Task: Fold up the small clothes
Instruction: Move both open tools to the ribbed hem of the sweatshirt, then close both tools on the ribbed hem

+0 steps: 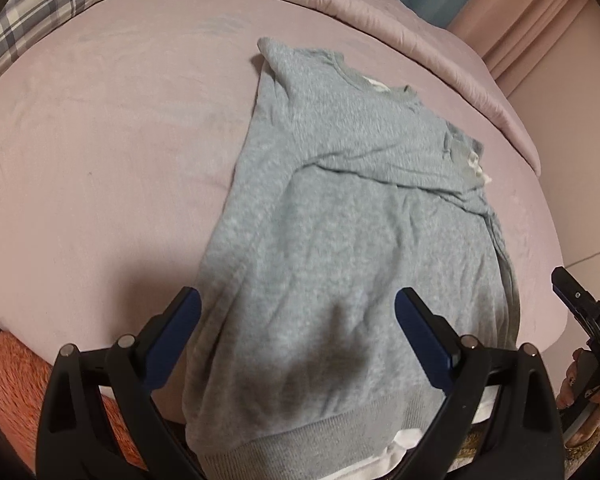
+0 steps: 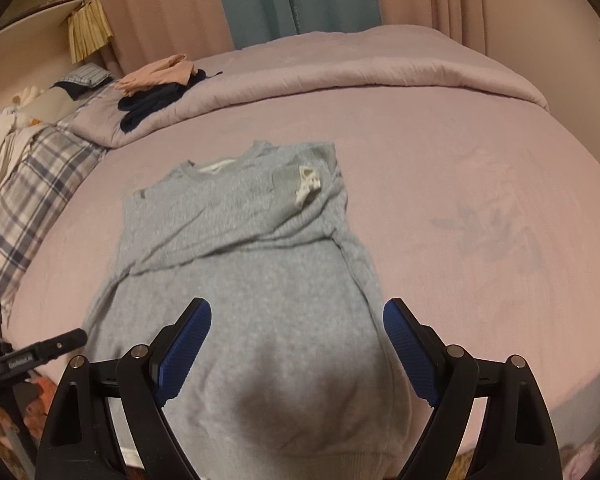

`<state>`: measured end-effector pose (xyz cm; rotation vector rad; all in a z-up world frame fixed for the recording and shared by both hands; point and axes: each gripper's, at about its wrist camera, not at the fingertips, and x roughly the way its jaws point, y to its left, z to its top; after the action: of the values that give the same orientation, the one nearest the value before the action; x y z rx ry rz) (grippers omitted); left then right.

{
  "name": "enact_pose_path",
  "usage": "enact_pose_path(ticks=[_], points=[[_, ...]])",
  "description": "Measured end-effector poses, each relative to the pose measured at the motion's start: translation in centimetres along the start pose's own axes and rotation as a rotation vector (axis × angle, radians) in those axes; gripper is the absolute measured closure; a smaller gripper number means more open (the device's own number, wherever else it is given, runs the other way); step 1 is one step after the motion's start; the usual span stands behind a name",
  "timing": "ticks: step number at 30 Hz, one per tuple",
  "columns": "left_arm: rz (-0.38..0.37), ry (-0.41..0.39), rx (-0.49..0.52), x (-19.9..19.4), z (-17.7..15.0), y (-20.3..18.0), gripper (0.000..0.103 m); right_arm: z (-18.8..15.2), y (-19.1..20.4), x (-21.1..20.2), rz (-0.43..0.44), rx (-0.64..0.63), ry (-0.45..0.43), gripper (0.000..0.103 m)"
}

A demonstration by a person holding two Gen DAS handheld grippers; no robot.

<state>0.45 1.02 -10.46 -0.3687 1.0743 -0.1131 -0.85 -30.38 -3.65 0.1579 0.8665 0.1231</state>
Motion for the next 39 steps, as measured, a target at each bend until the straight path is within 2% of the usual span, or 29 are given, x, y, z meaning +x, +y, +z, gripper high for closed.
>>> enact_pose_path(ticks=[12,19,29,36,39], points=[[0.006,0.04,-0.023,0.6,-2.4,0.8,0.006,-3.5,-1.2,0.3,0.015,0.035,0.05,0.015],[-0.041,0.027,-0.057,0.5,-3.9,1.8,0.008,-5.6,-2.2,0.6,0.006,0.055,0.095,0.015],[-0.081,0.022,-0.079,0.3,-4.7,2.6,0.017,-7.0,-3.7,1.5,-0.022,0.086,0.154,0.015],[-0.128,0.028,-0.11,0.0,-5.2,3.2,0.02,-7.3,-3.4,1.7,0.006,0.094,0.172,0.015],[-0.176,0.04,-0.165,-0.1,-5.2,4.0,0.02,-7.3,-3.3,1.8,0.019,0.099,0.173,0.015]])
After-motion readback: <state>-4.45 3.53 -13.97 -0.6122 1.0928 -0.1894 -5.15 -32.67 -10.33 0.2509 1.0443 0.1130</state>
